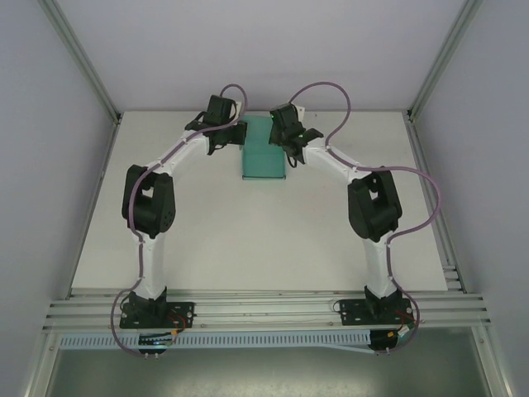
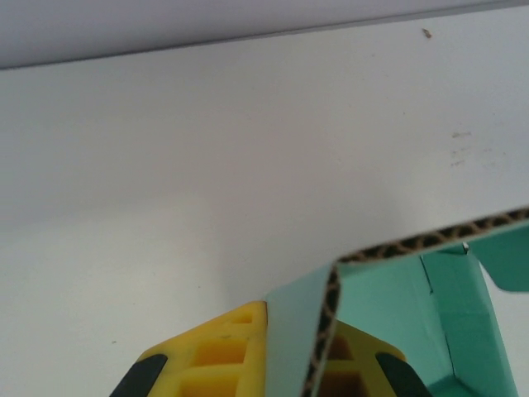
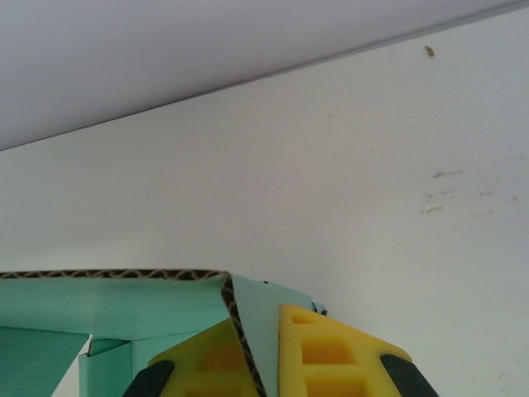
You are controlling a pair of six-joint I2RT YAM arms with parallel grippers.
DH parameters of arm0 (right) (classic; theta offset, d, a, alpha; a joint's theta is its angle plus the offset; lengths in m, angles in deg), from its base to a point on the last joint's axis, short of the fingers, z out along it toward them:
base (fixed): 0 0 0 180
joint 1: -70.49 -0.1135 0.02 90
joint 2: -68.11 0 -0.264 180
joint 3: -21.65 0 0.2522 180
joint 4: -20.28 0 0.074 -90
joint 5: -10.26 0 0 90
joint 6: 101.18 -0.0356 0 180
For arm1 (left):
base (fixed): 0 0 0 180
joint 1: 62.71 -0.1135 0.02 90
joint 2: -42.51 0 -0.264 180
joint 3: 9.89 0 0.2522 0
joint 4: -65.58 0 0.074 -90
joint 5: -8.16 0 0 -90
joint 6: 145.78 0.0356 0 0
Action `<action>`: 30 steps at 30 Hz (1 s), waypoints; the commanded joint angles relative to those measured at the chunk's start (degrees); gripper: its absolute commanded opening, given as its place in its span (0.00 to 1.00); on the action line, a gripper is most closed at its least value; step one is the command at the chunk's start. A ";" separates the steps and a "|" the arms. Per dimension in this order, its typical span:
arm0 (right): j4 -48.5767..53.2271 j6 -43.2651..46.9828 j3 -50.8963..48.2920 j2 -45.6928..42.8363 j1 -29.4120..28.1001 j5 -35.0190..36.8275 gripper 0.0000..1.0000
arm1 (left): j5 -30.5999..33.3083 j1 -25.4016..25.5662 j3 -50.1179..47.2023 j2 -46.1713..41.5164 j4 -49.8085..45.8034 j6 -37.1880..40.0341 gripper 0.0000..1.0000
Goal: Assemble paper box
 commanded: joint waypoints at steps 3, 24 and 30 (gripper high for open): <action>-5.90 -5.04 -5.06 0.21 -2.16 -0.97 0.00 | -7.01 1.56 -2.32 1.45 7.62 -9.79 0.00; -21.68 -5.77 -33.50 -7.25 -9.41 11.04 0.00 | -16.79 3.14 -37.48 -8.80 28.82 -12.26 0.00; -23.04 -7.55 -34.04 -6.59 -11.14 12.02 0.00 | -18.39 3.14 -34.43 -9.06 25.84 -20.14 0.00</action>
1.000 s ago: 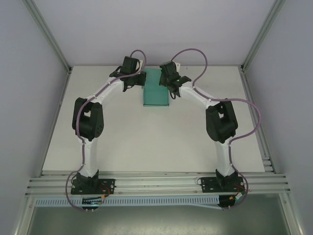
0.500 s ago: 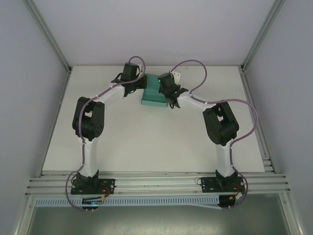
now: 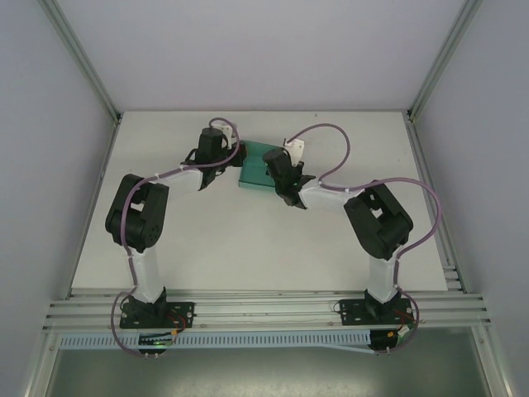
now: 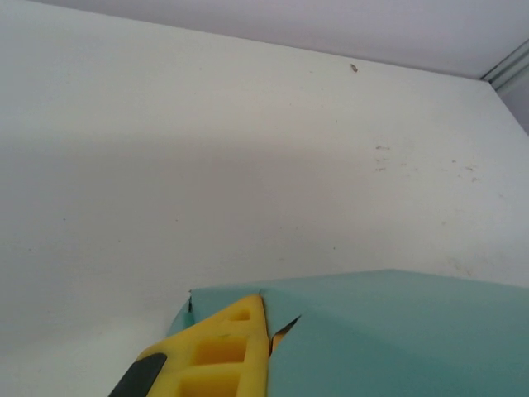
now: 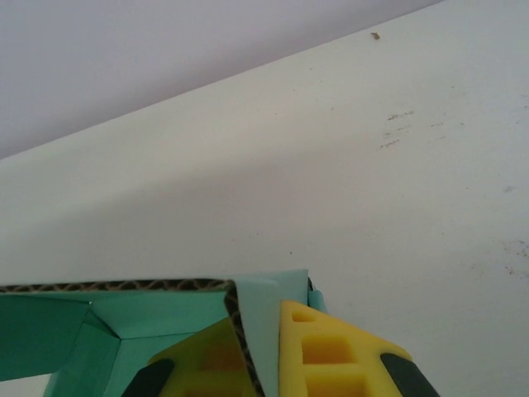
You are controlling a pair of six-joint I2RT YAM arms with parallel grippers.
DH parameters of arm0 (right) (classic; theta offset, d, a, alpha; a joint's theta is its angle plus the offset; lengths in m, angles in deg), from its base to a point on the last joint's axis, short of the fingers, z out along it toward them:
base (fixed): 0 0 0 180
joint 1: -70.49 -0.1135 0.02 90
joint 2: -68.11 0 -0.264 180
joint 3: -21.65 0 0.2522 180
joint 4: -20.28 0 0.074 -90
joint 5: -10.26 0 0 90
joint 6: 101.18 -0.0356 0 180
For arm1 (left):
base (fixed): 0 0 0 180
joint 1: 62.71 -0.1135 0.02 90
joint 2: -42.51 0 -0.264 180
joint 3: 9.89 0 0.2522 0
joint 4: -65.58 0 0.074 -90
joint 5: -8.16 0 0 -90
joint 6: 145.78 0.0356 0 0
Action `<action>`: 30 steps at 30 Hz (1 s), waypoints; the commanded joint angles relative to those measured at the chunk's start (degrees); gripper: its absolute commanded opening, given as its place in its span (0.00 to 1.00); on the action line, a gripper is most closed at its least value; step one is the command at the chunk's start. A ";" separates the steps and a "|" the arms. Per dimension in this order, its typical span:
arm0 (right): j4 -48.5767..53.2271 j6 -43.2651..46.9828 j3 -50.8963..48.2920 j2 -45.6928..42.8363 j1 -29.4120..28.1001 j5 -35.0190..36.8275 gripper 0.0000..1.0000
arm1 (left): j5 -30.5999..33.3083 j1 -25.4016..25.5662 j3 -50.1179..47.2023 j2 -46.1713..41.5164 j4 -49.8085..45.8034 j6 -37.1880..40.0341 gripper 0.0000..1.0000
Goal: Assemble paper box
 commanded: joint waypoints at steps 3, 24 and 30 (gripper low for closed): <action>7.99 -2.53 -0.27 2.74 -2.26 -3.21 0.00 | -12.98 2.74 3.57 0.80 -10.85 -10.51 0.00; -20.84 22.36 -21.05 -1.94 -7.53 0.89 0.00 | -9.21 2.73 -18.44 -13.19 -8.66 -2.56 0.68; -25.21 25.10 -23.03 -1.16 -8.47 1.85 0.00 | -5.80 2.78 -18.24 -24.23 -20.25 -4.02 0.98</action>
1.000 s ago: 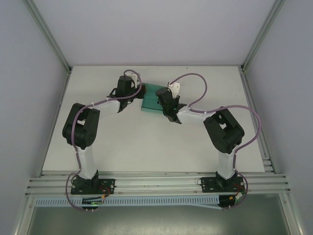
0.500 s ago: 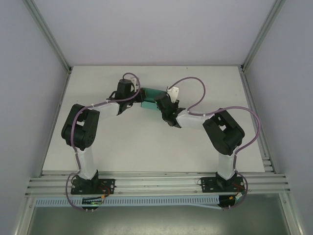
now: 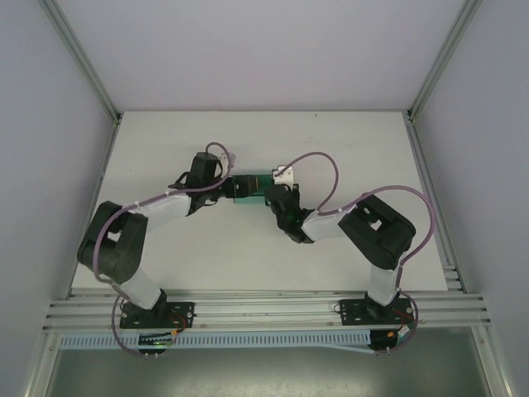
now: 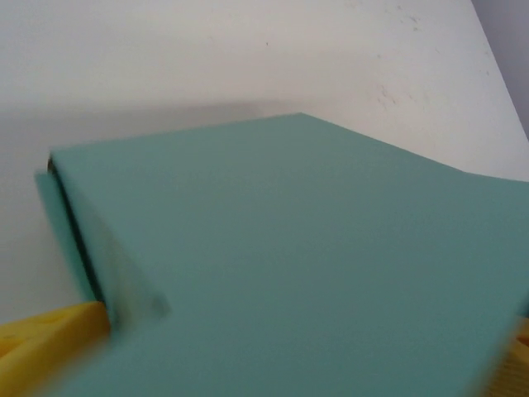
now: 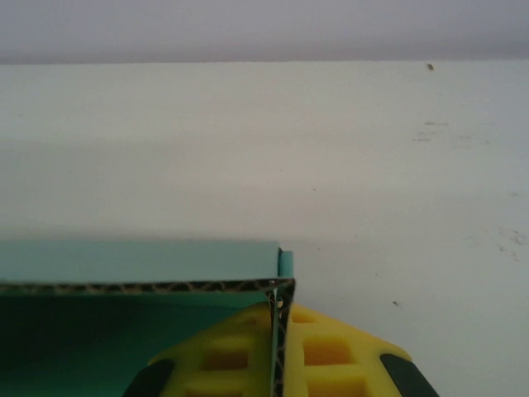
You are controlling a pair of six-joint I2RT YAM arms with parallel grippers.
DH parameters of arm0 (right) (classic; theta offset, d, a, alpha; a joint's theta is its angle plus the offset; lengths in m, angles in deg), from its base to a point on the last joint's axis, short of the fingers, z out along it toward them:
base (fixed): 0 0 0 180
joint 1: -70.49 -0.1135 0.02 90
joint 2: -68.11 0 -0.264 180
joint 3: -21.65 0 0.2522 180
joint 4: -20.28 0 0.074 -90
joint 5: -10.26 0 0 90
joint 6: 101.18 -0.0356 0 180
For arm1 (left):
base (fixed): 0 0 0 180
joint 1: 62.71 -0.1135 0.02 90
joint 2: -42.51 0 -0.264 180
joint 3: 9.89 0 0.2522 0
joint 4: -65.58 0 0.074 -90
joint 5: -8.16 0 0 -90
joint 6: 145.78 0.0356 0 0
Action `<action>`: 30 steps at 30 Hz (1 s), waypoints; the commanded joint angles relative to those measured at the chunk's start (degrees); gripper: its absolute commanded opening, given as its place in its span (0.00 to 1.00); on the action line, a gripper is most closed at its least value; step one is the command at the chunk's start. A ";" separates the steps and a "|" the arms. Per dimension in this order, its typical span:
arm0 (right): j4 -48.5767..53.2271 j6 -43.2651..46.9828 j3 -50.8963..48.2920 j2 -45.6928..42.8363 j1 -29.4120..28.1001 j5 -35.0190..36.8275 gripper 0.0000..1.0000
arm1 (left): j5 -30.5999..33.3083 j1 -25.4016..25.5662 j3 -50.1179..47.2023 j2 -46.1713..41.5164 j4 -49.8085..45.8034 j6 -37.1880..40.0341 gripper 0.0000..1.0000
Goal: Assemble paper box
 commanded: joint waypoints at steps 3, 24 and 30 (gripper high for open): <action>0.85 3.99 -1.94 3.34 -0.45 -1.75 0.00 | 9.20 0.09 2.43 -9.72 -19.28 -2.00 0.99; -24.39 22.29 -11.54 11.21 -1.96 -9.19 0.00 | -14.03 -13.38 15.75 15.60 -13.20 -5.81 0.98; -21.99 21.75 -12.81 9.66 -1.96 -15.09 0.03 | -12.42 -13.37 16.70 21.33 -12.07 -2.99 0.84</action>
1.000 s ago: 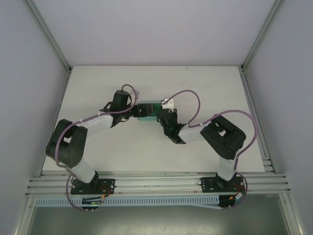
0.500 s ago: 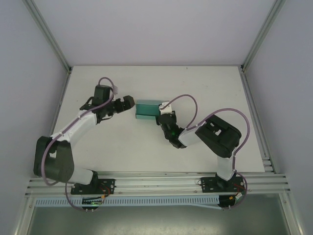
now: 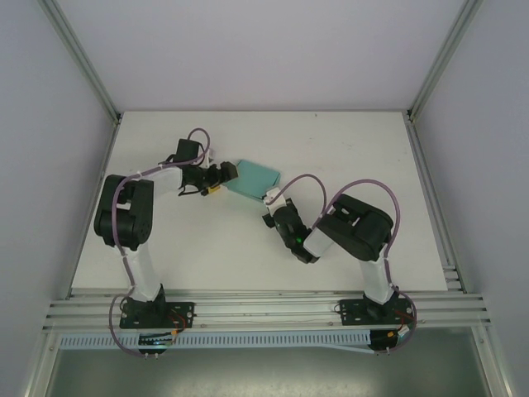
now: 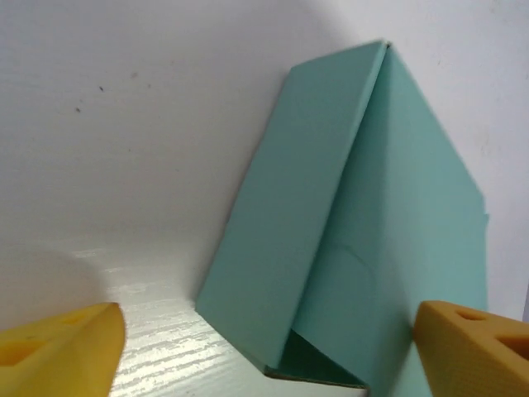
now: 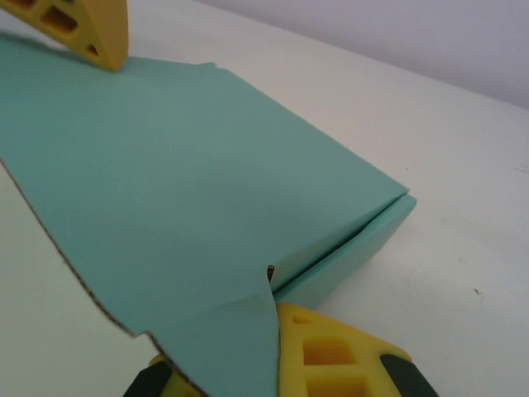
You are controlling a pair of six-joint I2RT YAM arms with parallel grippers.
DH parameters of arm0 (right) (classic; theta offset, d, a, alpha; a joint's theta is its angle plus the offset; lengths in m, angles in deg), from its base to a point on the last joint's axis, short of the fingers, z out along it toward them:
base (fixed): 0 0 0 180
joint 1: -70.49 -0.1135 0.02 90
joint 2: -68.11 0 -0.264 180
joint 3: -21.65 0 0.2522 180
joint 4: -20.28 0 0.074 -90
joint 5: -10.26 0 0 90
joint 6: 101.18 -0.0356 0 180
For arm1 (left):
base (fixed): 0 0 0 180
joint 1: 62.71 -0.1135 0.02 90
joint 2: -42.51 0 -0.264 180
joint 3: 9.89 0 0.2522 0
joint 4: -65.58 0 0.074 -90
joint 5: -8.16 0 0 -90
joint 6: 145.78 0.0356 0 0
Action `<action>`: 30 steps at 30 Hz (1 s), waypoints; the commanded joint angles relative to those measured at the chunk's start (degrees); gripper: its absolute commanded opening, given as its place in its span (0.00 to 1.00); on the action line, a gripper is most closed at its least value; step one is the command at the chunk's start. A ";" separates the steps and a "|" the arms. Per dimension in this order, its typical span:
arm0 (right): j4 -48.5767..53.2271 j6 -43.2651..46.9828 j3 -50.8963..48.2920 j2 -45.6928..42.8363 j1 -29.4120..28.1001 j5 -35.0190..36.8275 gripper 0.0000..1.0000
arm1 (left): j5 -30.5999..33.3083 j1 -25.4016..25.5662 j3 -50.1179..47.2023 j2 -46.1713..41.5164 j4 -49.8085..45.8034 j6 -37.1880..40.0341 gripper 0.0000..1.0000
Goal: Assemble paper box
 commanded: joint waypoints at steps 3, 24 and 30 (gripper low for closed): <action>8.33 0.70 -1.99 -1.54 0.07 -5.11 0.20 | 1.36 -0.32 2.44 4.37 0.06 2.83 0.75; 53.32 -40.37 22.47 -13.92 16.32 -29.88 0.91 | 3.65 -0.10 -0.87 3.80 0.46 2.55 0.63; 58.27 -45.75 30.69 -4.69 17.29 -30.76 0.84 | 3.57 0.24 -1.27 3.16 0.48 2.76 0.64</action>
